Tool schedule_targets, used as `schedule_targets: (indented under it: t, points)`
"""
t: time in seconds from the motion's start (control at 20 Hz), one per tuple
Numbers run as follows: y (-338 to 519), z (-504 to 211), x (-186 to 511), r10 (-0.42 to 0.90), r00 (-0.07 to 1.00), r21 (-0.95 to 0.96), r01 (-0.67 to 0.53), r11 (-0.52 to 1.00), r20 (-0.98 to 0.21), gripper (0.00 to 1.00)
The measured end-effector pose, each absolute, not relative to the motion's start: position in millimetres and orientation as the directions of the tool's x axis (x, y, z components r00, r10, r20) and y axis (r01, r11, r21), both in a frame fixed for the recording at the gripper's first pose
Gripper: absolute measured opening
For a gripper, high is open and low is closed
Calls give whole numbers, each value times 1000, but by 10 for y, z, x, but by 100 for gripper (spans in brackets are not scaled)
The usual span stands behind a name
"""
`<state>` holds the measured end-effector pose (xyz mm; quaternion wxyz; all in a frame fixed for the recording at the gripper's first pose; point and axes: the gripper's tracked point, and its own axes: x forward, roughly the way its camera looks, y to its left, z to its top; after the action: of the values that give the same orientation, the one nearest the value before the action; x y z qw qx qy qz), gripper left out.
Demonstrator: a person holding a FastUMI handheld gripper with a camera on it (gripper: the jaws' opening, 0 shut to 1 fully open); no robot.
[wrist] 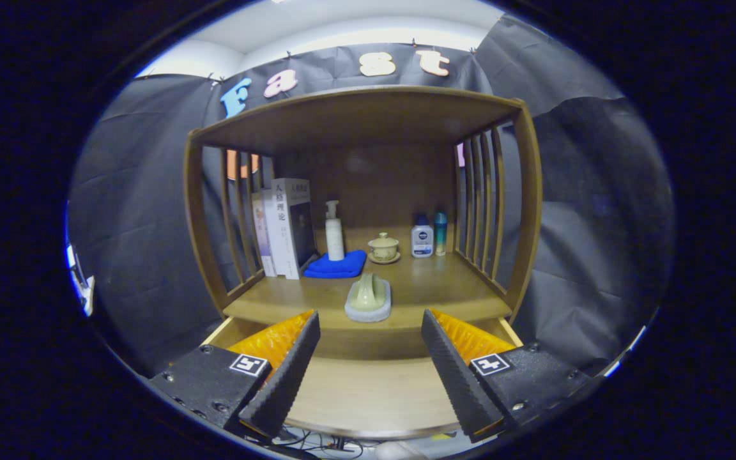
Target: Pull open the drawer, take out the items inside it, and place them on the countertop above the cabinet.
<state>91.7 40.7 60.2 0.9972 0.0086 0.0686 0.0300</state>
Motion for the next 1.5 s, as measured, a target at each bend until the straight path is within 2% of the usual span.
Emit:
schedule_targets:
  t: [0.4,0.55,0.8,1.1,1.35,1.5]
  points:
    - [430,-323,292,33,997,-61,-38,997,-66,100]
    - [461,-785,180,24,994,-34,-28,999,-104,100]
    - [541,-1164,222,19,991,-30,-24,999,-135,100]
    - [613,-1429,351,18,982,-21,-22,1000,-186,100]
    - [591,-1454,376,-58,985,-83,44,996,-162,100]
    - [597,-1444,385,-55,987,-69,45,997,-151,100]
